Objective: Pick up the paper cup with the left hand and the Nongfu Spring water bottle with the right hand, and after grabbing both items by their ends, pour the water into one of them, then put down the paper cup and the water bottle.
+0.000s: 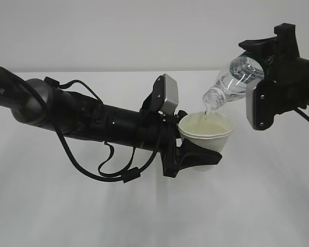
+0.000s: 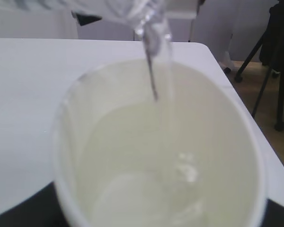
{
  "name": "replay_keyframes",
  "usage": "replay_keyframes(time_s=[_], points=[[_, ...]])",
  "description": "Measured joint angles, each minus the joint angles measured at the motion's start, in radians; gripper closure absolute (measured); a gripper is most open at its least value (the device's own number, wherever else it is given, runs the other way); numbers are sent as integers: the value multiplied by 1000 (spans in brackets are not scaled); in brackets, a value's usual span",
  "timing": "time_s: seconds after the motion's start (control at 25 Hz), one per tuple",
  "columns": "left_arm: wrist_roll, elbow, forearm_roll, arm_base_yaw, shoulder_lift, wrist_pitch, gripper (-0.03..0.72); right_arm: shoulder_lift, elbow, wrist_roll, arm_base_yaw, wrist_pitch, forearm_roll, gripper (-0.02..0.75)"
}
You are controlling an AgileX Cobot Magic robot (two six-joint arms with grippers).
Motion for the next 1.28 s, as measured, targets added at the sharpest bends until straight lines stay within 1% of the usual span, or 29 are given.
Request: replay_keyframes(time_s=[0.64, 0.92, 1.08, 1.28], points=[[0, 0, 0, 0, 0, 0, 253, 0, 0, 0, 0, 0, 0, 237], [0, 0, -4, 0, 0, 0, 253, 0, 0, 67, 0, 0, 0, 237], [-2, 0, -24, 0, 0, 0, 253, 0, 0, 98, 1, 0, 0, 237], [-2, 0, -48, 0, 0, 0, 253, 0, 4, 118, 27, -18, 8, 237]])
